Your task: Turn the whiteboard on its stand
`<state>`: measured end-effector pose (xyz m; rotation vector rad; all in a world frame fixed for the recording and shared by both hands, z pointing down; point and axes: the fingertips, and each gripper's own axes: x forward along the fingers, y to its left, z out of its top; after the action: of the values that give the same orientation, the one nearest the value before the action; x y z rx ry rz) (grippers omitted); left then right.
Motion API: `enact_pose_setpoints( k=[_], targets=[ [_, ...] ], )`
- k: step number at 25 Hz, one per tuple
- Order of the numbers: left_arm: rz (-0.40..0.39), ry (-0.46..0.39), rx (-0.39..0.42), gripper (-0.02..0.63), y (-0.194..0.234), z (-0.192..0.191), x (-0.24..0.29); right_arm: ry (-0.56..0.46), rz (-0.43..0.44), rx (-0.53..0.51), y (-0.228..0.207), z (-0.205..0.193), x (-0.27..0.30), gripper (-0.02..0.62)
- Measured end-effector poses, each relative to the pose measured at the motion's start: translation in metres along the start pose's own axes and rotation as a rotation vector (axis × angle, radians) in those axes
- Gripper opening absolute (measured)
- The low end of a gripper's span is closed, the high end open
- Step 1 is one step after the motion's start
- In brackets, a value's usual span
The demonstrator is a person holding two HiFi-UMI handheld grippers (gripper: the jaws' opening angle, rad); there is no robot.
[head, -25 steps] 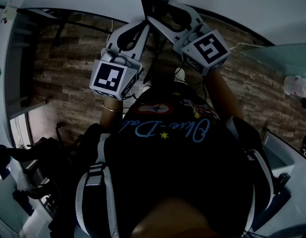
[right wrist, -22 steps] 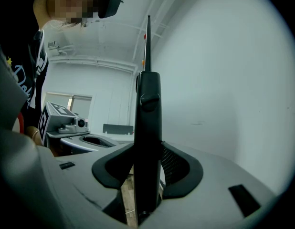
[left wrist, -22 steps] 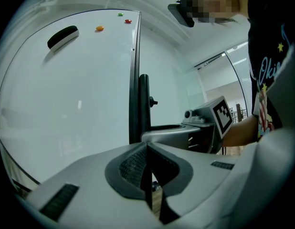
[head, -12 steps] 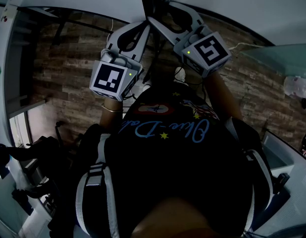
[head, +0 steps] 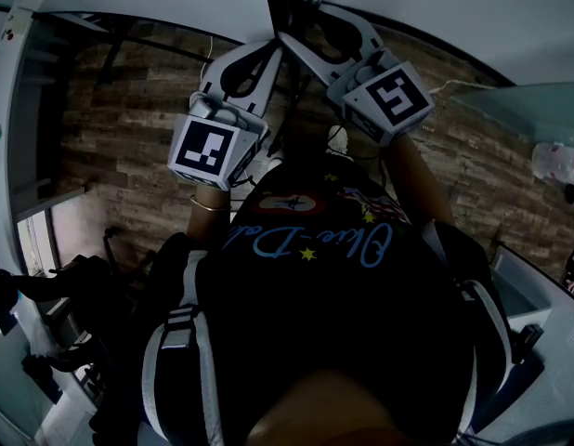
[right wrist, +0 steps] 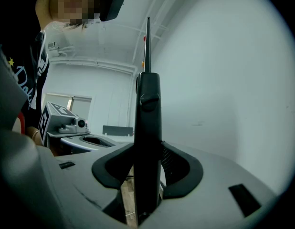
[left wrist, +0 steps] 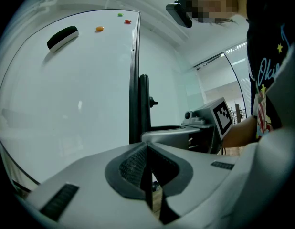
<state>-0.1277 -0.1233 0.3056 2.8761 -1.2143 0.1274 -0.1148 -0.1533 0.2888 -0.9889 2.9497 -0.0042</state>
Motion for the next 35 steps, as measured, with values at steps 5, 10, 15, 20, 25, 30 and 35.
enact_pose_setpoints(
  k=[5, 10, 15, 20, 25, 30, 35],
  targets=[
    [-0.007, 0.015, -0.002, 0.002, -0.002, -0.001, -0.001, -0.02, 0.011, 0.007, 0.003, 0.002, -0.001, 0.186],
    [0.005, -0.009, -0.003, 0.002, 0.005, 0.002, -0.003, -0.025, 0.019, 0.027, 0.002, 0.001, -0.002, 0.187],
    [-0.001, -0.011, -0.005, 0.002, 0.005, 0.003, -0.003, -0.021, 0.01, 0.024, 0.001, 0.001, -0.005, 0.187],
    [-0.006, -0.004, 0.001, 0.002, 0.003, 0.003, -0.003, -0.023, 0.006, 0.022, 0.001, 0.001, -0.01, 0.154],
    [-0.007, -0.004, 0.009, 0.002, 0.001, 0.004, -0.003, -0.037, -0.005, 0.037, 0.0, 0.005, -0.017, 0.128],
    [-0.009, -0.003, 0.011, 0.002, 0.0, 0.005, -0.004, -0.073, -0.043, 0.042, -0.009, 0.01, -0.025, 0.026],
    [-0.009, 0.0, 0.013, 0.002, 0.0, 0.004, -0.005, -0.066, -0.055, 0.044, -0.014, 0.011, -0.03, 0.026]
  ],
)
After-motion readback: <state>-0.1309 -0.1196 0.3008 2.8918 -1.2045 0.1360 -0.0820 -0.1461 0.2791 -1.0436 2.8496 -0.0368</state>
